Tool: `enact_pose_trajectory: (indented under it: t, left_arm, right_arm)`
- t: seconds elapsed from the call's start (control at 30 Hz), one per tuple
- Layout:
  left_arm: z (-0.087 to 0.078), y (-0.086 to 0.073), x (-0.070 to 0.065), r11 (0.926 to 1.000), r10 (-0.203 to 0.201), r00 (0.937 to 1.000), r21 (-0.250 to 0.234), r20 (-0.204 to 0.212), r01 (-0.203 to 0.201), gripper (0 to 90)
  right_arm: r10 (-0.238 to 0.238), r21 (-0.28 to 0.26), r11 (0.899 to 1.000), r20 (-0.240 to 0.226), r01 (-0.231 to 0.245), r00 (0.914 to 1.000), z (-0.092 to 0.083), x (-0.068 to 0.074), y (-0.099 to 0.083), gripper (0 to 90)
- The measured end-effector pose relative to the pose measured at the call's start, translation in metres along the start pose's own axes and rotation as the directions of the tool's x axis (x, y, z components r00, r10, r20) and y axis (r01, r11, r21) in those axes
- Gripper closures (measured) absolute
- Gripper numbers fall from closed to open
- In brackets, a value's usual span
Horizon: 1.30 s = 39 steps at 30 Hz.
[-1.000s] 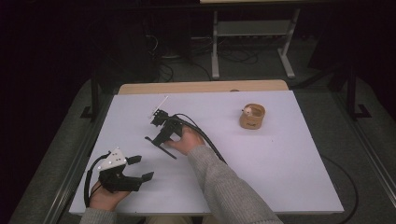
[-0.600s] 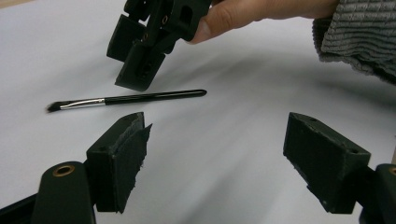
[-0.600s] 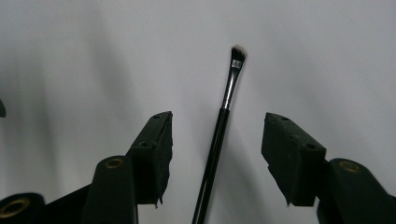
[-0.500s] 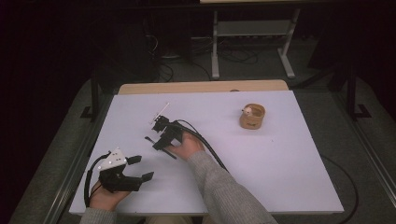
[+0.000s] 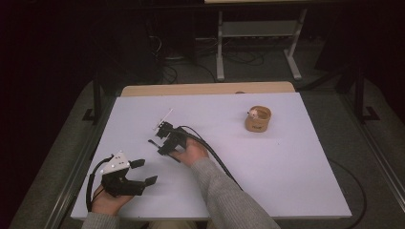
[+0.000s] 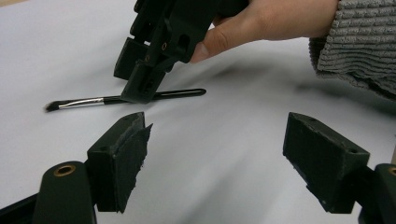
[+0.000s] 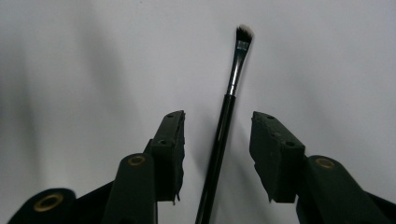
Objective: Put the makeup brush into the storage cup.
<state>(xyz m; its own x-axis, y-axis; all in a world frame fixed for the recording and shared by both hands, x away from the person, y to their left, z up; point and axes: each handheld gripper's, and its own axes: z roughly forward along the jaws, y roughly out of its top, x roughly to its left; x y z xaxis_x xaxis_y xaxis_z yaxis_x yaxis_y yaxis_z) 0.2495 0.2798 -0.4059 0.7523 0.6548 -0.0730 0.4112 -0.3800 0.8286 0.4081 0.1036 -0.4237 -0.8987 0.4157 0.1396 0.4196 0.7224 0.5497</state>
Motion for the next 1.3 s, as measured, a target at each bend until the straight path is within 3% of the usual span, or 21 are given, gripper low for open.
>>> enact_pose_trajectory:
  t: [0.67, 0.83, 1.07, 1.3]
  left_arm:
    - [0.001, 0.0, 0.0, 0.9999, 0.005, 1.0, 0.01, 0.002, -0.005, 21.4]
    - [0.001, 0.0, 0.0, 0.9999, 0.006, 1.0, 0.009, 0.0, -0.006, 21.4]
    - [0.001, 0.0, 0.0, 0.9999, 0.007, 1.0, 0.009, -0.001, -0.007, 21.4]
    - [0.001, 0.0, -0.001, 0.9999, 0.009, 1.0, 0.01, -0.001, -0.009, 21.4]
  right_arm:
    - [0.006, 0.017, 1.0, 0.019, -0.006, 0.9998, 0.007, 0.0, -0.004, 66.4]
    - [-0.009, 0.021, 1.0, 0.038, 0.008, 0.9992, 0.007, 0.002, -0.003, 68.9]
    - [-0.049, 0.041, 0.998, 0.105, 0.045, 0.9932, 0.009, 0.011, -0.002, 72.3]
    - [-0.04, 0.048, 0.998, 0.105, 0.035, 0.9937, 0.01, 0.013, -0.001, 78.3]
